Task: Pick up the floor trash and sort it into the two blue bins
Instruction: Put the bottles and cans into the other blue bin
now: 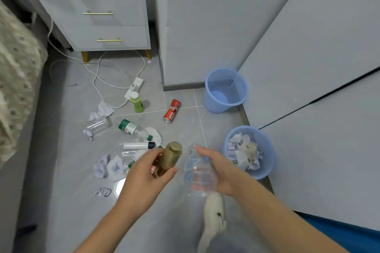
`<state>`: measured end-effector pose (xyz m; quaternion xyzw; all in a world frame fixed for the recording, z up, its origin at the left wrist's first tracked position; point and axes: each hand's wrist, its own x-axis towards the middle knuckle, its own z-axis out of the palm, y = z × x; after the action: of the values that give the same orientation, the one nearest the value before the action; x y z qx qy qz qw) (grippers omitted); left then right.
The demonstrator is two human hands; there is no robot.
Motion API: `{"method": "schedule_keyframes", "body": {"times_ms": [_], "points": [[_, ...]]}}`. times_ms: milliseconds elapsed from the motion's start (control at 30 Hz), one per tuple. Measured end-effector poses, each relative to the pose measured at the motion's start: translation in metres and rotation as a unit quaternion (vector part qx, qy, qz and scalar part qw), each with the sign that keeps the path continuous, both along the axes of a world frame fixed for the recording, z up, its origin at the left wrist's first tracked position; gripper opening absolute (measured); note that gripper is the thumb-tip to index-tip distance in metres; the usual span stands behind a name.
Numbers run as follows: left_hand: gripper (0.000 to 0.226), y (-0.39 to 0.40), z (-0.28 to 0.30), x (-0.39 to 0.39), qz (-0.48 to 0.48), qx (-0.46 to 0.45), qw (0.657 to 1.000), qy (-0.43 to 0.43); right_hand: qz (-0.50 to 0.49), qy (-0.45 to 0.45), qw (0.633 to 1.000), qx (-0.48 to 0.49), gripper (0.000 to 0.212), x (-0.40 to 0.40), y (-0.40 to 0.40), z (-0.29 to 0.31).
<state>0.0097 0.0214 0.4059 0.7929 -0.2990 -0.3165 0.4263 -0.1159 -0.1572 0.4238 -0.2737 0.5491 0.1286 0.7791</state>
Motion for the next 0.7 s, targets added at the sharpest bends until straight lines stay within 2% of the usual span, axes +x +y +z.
{"method": "schedule_keyframes", "body": {"times_ms": [167,300,367,467,533,700], "points": [[0.031,-0.109,-0.001,0.027,-0.045,-0.01,0.999,-0.02,-0.008,0.011,0.997,-0.071,0.044,0.024,-0.109,-0.023],[0.032,-0.201,-0.015,0.052,-0.049,0.005,0.998,-0.038,0.001,0.044,0.985,-0.17,0.05,0.047,-0.198,-0.046],[0.029,-0.247,-0.028,0.065,-0.053,0.024,0.997,-0.043,0.024,0.064,0.965,-0.252,0.049,0.053,-0.24,-0.06],[0.027,-0.314,-0.057,0.085,-0.051,0.049,0.997,-0.039,0.043,0.104,0.932,-0.345,0.07,0.063,-0.303,-0.085],[0.024,-0.352,-0.08,0.095,-0.041,0.064,0.997,-0.021,0.057,0.12,0.909,-0.396,0.073,0.073,-0.34,-0.106],[0.025,-0.439,-0.14,0.121,-0.064,0.116,0.991,-0.036,0.067,0.14,0.878,-0.453,0.069,0.109,-0.413,-0.158]]}}
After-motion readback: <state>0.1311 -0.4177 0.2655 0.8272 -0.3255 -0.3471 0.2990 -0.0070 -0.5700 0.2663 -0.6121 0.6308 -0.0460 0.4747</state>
